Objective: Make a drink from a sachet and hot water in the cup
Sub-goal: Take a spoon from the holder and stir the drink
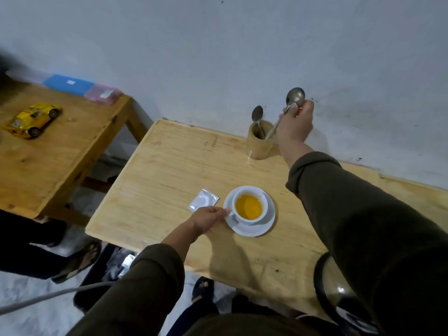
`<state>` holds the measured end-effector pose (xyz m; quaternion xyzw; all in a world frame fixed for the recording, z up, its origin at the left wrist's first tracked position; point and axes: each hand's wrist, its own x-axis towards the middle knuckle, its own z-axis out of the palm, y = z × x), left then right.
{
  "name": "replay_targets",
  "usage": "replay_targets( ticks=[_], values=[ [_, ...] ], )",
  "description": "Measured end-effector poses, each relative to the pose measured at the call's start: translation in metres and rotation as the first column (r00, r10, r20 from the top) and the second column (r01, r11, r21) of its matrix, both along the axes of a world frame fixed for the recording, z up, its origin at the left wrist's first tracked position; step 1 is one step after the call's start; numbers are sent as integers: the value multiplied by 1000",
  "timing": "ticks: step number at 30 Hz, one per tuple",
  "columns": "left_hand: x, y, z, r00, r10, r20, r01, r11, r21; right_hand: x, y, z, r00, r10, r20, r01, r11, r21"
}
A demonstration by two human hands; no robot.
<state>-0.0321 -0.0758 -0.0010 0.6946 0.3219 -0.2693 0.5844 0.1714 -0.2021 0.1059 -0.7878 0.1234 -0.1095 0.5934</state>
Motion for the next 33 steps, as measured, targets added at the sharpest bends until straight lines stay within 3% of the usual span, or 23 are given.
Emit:
replay_targets(
  ticks=[2,6,9,12,16,21,26,33],
  values=[
    [-1,0,2,999,-32,20,32,999,4,-20,-4,1,999,43,1,-43,999,-13],
    [-3,2,3,990,-135,42,133,990,38,-69,-14,-16,984,145,-107,-165,963,-214],
    [-2,4,3,978,-203,56,198,976,90,-104,-22,-32,932,226,-285,-332,847,-414],
    [-2,5,1,960,-269,73,256,954,155,-129,-29,-50,852,206,-482,-465,720,-515],
    [-2,4,2,947,-308,93,277,928,250,-148,-30,-65,727,160,-668,-625,556,-548],
    [0,3,2,950,-287,120,249,934,257,-160,-20,-57,686,130,-716,-682,460,-569],
    [2,3,1,963,-238,122,208,953,220,-153,-16,-53,627,123,-769,-767,270,-582],
    [3,3,-1,975,-188,117,163,968,191,-140,-26,-38,601,149,-785,-790,264,-554]
  ],
)
